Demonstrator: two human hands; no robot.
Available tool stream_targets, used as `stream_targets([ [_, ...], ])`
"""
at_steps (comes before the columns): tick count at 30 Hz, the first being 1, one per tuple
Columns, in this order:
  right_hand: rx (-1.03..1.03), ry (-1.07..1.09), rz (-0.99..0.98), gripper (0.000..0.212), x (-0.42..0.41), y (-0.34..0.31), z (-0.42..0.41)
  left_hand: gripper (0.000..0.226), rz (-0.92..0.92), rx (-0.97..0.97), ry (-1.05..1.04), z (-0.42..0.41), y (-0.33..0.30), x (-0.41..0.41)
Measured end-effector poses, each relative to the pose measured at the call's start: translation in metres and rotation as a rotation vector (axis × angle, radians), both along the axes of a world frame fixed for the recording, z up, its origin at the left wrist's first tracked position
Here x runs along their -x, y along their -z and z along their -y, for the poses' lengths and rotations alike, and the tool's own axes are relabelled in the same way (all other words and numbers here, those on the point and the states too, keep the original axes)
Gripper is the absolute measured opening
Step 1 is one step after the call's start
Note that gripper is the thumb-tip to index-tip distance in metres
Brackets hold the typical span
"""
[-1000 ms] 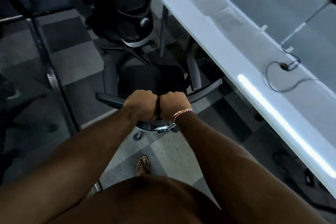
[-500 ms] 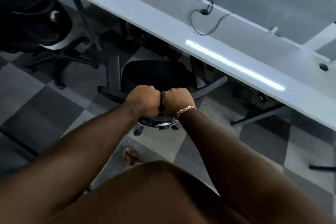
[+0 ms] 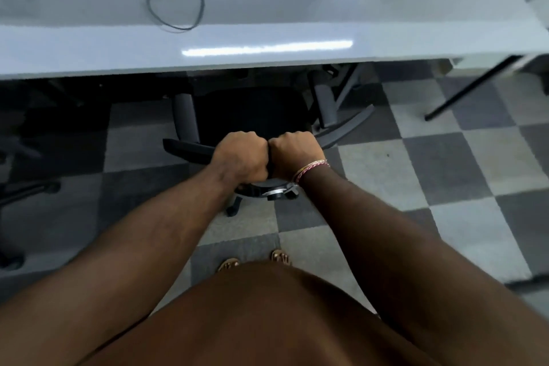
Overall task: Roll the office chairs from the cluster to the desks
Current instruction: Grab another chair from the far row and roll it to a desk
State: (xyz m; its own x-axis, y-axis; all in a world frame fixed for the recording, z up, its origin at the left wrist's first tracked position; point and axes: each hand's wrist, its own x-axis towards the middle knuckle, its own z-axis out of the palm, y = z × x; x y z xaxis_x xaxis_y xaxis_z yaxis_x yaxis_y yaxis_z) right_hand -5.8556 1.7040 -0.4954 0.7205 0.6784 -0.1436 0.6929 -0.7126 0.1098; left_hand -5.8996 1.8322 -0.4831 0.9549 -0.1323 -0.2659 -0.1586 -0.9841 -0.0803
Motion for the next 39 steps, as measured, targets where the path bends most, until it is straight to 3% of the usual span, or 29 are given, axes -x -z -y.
stream_targets([
  [10, -0.046, 0.388, -0.023, 0.015, 0.042, -0.002, 0.052, 0.029, -0.021, -0.031, 0.382, 0.045, 0.003, -0.017],
  [25, -0.081, 0.747, 0.016, 0.017, 0.088, 0.001, 0.157, 0.020, -0.019, -0.045, 0.829, 0.162, -0.003, -0.028],
  [39, -0.123, 0.851, 0.066, 0.014, 0.034, 0.005, 0.293, 0.023, 0.042, -0.055, 0.884, 0.308, 0.007, -0.096],
])
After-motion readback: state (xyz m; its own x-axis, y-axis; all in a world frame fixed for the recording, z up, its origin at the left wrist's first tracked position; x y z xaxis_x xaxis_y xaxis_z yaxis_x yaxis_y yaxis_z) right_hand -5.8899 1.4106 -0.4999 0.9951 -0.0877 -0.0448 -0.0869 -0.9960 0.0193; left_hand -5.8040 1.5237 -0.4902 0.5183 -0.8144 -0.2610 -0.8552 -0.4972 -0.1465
